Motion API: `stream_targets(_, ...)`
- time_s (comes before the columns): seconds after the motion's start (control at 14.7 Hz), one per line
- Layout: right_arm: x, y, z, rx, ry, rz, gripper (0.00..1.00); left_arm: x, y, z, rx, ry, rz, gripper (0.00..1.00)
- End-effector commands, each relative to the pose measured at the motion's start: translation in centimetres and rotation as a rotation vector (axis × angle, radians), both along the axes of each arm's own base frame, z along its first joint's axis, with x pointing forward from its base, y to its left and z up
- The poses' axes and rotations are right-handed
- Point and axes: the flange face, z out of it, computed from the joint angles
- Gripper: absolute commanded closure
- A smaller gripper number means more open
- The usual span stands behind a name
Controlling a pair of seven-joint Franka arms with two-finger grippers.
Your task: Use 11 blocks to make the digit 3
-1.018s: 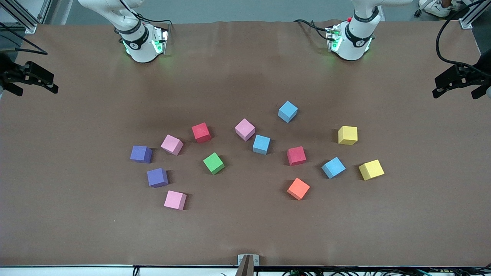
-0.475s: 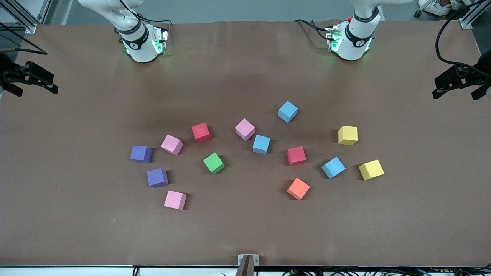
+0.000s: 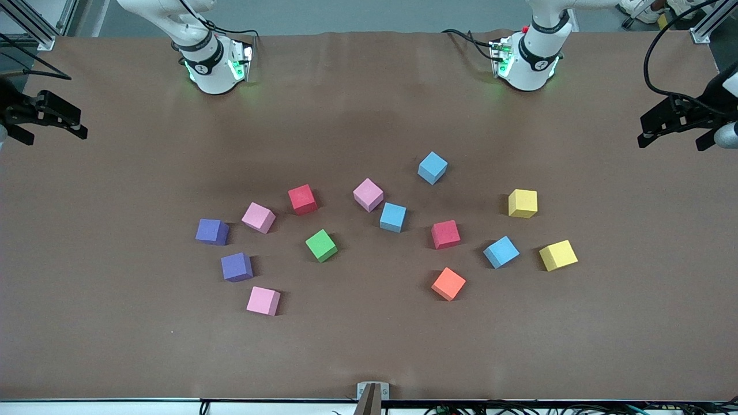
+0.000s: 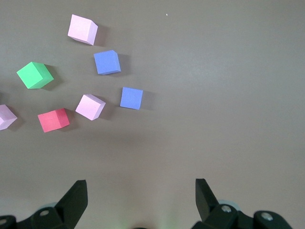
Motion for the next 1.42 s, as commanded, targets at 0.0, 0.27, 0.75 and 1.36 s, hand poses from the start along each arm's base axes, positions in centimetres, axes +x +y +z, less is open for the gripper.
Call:
stream_targets(0.0,-1.3,-0.1,0.1,-0.007,0.005,-0.036,0.0,-1.3,-2.9,-1.7,-0.008,0.115,-0.002,0.0)
stream_targets(0.27,-1.1,0.0,0.2,-0.018,-0.003,-0.026,0.0,-2.8,-9.3,-6.9,0.04,0.223,0.112,0.0)
stream_targets(0.75,-1.2,0.0,0.0,-0.026,0.006,-0.033,0.0,-6.2,-18.9,-19.5,0.093,0.214,0.372,0.0)
stream_targets(1.36,-1.3,-0.1,-0.1,-0.005,0.009,-0.048,0.0,-12.1,-28.0,-31.6,0.057,0.142,0.891,0.0)
